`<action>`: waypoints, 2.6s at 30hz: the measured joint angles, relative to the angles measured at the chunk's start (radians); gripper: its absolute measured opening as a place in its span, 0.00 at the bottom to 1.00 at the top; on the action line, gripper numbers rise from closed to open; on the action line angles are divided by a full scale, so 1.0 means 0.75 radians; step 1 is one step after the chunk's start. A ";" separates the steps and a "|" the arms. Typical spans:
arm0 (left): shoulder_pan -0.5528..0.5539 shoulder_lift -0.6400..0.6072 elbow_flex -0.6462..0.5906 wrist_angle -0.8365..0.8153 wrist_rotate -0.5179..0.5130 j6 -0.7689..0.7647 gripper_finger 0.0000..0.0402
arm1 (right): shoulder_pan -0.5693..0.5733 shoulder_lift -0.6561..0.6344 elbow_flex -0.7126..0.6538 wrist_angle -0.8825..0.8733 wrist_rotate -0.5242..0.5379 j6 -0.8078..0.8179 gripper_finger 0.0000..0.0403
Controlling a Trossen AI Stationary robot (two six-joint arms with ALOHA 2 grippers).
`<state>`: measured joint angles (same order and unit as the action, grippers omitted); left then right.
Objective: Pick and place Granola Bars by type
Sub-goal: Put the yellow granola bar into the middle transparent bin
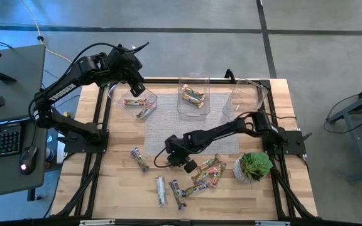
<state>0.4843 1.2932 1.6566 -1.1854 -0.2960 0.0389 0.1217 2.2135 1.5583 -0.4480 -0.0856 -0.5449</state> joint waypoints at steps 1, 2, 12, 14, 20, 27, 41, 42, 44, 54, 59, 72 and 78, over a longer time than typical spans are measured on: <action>-0.001 0.000 0.000 0.000 0.000 0.000 0.48 | 0.001 -0.010 -0.002 0.000 0.006 0.015 0.26; 0.000 0.000 0.000 0.000 0.000 0.000 0.48 | 0.002 -0.018 -0.003 -0.001 0.017 0.035 0.24; 0.000 0.000 0.000 0.001 -0.002 0.001 0.48 | -0.011 -0.289 -0.005 -0.124 0.389 0.059 0.20; 0.000 0.000 0.000 0.003 -0.002 0.013 0.48 | -0.038 -0.358 -0.006 -0.143 0.488 0.017 0.20; 0.000 0.000 -0.001 0.012 -0.002 0.012 0.48 | -0.251 -0.521 -0.005 -0.149 0.705 0.009 0.20; 0.000 0.000 -0.001 0.011 -0.002 0.012 0.48 | -0.636 -0.517 -0.005 -0.202 0.243 0.343 0.20; 0.000 0.000 -0.001 0.010 -0.003 0.042 0.48 | -0.816 -0.337 -0.005 -0.262 0.198 0.401 0.21; 0.000 0.000 -0.001 0.010 -0.003 0.043 0.48 | -0.820 -0.330 -0.005 -0.259 0.243 0.404 0.21; 0.000 0.000 -0.001 0.010 -0.003 0.043 0.48 | -0.825 -0.312 -0.004 -0.260 0.287 0.407 0.21; 0.000 0.000 -0.001 -0.001 0.040 0.042 0.48 | -0.836 -0.203 -0.003 -0.246 0.261 0.425 0.34; 0.000 0.000 -0.001 -0.001 0.043 0.041 0.48 | -0.818 -0.228 -0.003 -0.261 0.337 0.418 0.40; 0.000 0.001 -0.001 -0.091 0.060 0.043 0.48 | -0.492 -0.646 -0.001 -0.376 0.125 0.329 0.39; 0.000 0.001 -0.018 -0.229 0.063 -0.013 0.48 | -0.246 -0.739 -0.001 -0.430 -0.073 0.304 0.40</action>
<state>0.4840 1.2938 1.6430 -1.3575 -0.2490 0.0288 -0.0628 1.6589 1.5578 -0.7703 -0.1408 -0.3170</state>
